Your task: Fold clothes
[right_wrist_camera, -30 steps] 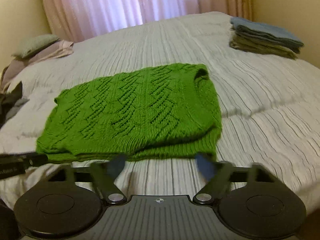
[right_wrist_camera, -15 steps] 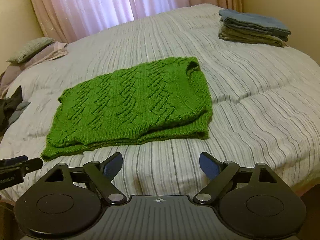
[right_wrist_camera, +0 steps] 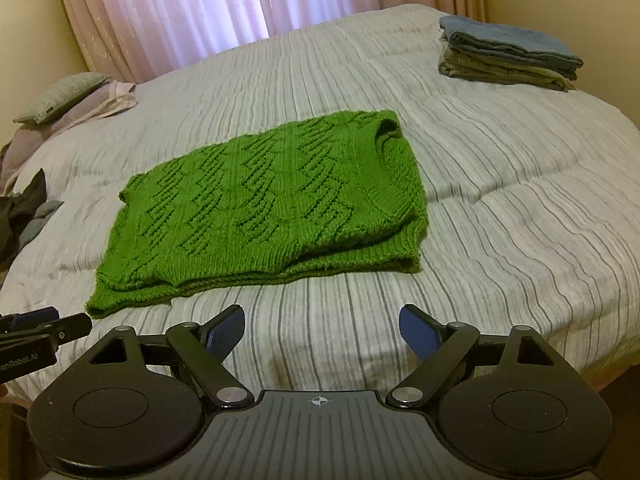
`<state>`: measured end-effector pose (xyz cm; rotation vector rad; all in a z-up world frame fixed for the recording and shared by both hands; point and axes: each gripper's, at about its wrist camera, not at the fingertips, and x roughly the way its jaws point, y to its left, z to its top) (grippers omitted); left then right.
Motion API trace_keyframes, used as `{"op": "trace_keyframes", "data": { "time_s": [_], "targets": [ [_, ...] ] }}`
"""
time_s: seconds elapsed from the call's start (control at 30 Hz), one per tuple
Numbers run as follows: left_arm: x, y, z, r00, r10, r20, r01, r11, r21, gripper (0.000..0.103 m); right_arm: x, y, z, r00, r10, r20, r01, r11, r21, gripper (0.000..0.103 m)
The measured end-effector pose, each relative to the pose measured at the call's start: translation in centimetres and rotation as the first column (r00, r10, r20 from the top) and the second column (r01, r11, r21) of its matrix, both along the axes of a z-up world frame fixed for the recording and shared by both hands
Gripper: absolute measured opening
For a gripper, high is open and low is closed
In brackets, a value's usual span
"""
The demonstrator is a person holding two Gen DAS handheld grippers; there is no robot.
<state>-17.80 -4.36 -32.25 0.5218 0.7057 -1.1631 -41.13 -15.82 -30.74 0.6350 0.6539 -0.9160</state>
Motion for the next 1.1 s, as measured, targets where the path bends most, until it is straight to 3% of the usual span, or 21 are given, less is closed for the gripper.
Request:
{"op": "trace_keyframes", "data": {
  "time_s": [0.33,0.6,0.67,0.7,0.8,0.9,0.93,1.07,1.1],
  "targets": [
    [-0.4,-0.2,0.1,1.0,-0.012,0.024,0.012,1.0,0.016,0.056,-0.5,-0.5,-0.3,1.0,-0.007,0.027,0.007,1.0,-0.005,0.087],
    [0.5,-1.4,-0.2,1.0,-0.016,0.012,0.015,1.0,0.019,0.056,-3.4,-4.9,-1.1,0.978,-0.047,0.205,0.044,0.999,0.023,0.086],
    [0.9,-2.1,-0.3,1.0,-0.017,0.001,0.017,1.0,0.015,0.055,-4.1,-7.0,-1.1,0.958,-0.044,0.282,0.033,0.999,0.042,0.068],
    [1.1,-2.4,-0.3,1.0,-0.018,-0.003,0.018,1.0,0.013,0.055,-4.5,-8.0,-1.1,0.946,-0.04,0.322,0.024,0.998,0.052,0.051],
    [1.7,-3.6,-0.4,1.0,-0.022,-0.017,0.022,1.0,0.008,0.055,-5.2,-11.3,-1.4,0.906,-0.036,0.422,0.005,0.997,0.074,0.051],
    [2.4,-5.0,-0.5,0.999,-0.021,-0.031,0.021,1.0,0.003,0.055,-4.7,-14.5,-2.2,0.888,0.003,0.46,-0.037,0.997,0.064,0.028],
    [2.6,-5.5,-0.6,0.999,-0.02,-0.037,0.02,1.0,0.002,0.055,-4.4,-15.6,-2.5,0.879,0.01,0.476,-0.052,0.996,0.075,0.028],
    [3.8,-7.6,-0.8,0.997,-0.017,-0.073,0.016,1.0,-0.005,0.055,-4.5,-20.5,-4.8,0.798,-0.091,0.596,-0.046,0.977,0.21,0.028],
    [4.1,-8.0,-0.9,0.996,-0.016,-0.086,0.015,1.0,-0.007,0.055,-4.7,-21.6,-5.6,0.764,-0.131,0.631,-0.047,0.965,0.257,0.028]
  ]
}}
